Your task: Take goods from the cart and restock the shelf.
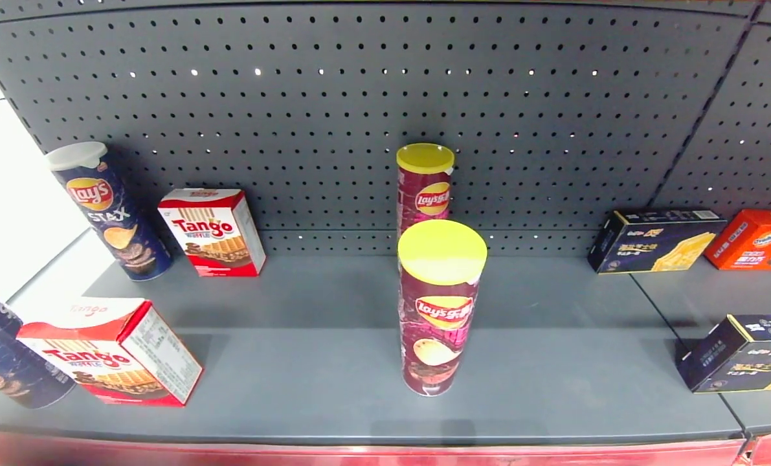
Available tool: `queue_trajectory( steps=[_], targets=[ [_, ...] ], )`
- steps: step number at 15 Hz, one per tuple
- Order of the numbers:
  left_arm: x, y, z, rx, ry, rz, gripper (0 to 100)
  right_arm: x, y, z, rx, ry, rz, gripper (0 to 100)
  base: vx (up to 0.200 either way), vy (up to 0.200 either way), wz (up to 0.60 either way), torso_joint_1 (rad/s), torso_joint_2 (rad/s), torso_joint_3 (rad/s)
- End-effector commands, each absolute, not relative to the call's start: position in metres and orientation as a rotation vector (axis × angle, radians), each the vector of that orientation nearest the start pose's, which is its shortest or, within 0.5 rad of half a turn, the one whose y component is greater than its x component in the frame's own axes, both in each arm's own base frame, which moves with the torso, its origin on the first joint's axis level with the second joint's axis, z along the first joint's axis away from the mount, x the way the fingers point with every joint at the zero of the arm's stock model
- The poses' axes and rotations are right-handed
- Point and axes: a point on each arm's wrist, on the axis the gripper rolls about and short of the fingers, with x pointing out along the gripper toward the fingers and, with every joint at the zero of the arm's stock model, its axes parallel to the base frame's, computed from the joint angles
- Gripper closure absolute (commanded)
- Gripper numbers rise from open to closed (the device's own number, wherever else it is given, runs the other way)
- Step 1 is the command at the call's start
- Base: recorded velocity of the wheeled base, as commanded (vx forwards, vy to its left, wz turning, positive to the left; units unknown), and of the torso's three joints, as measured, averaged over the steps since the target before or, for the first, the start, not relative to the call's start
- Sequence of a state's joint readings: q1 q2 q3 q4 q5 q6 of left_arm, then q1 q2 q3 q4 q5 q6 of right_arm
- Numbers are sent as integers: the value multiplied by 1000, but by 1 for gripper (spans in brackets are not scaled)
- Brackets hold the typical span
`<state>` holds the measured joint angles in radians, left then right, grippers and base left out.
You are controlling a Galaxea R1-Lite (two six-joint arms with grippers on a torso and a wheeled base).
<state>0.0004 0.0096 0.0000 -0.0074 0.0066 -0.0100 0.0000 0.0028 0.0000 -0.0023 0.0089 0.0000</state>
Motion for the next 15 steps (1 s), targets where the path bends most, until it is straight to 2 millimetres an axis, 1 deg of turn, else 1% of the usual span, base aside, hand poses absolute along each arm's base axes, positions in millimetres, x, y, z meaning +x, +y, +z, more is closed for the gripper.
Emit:
queue_trajectory(
  steps=[1,8,10,15],
  targets=[
    [-22,0,76,-14,1,11,0,-22,0,76,0,2,9,0,0,-200,0,2,12,2],
    [-22,0,76,-14,1,12,0,-22,0,76,0,2,9,0,0,0,0,0,0,0],
    [-22,0,76,-14,1,14,0,-22,0,76,0,3,9,0,-200,0,0,0,7,0],
    [-22,0,76,-11,1,12,0,-22,0,76,0,3,9,0,0,0,0,0,0,0]
  ],
)
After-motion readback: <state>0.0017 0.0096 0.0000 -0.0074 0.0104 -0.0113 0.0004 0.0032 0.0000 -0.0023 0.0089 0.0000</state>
